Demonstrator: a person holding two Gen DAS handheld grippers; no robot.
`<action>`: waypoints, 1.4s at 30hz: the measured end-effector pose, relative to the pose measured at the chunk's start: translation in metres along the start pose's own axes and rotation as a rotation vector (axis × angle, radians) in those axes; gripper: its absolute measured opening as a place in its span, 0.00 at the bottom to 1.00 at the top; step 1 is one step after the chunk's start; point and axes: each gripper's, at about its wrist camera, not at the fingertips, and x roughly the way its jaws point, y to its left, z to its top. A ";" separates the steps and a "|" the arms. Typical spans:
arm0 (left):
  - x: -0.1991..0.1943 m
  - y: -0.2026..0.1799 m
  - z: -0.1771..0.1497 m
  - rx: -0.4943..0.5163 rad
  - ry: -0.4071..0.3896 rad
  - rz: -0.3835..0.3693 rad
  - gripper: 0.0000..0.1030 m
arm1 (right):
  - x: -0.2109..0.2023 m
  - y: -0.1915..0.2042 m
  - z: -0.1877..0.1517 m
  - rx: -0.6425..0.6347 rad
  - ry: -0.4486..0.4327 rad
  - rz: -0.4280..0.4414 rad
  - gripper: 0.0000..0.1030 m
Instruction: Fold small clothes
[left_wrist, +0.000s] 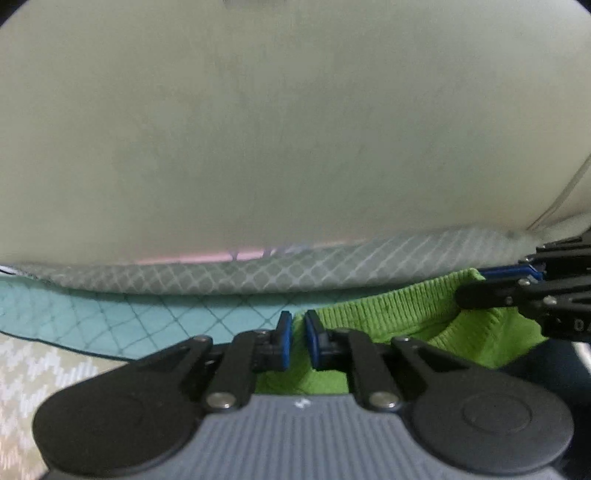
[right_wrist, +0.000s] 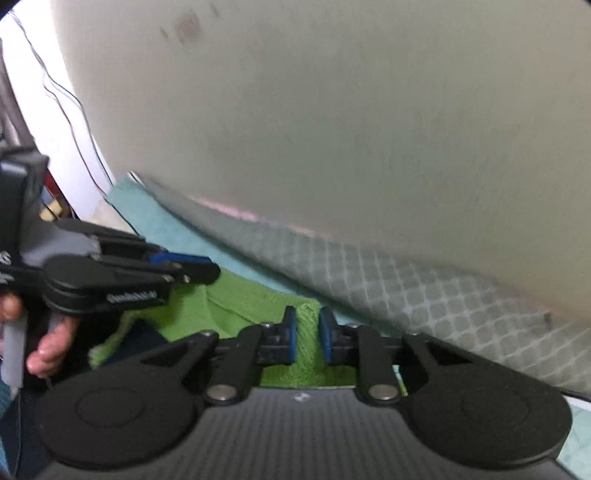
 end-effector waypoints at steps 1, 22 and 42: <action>-0.013 0.000 0.000 -0.005 -0.022 -0.007 0.08 | -0.013 0.006 0.000 -0.012 -0.020 0.001 0.10; -0.200 -0.025 -0.141 -0.092 -0.262 -0.118 0.08 | -0.176 0.146 -0.141 -0.135 -0.230 -0.050 0.09; -0.221 -0.035 -0.206 -0.130 -0.286 -0.124 0.08 | -0.190 0.166 -0.211 -0.145 -0.291 -0.099 0.09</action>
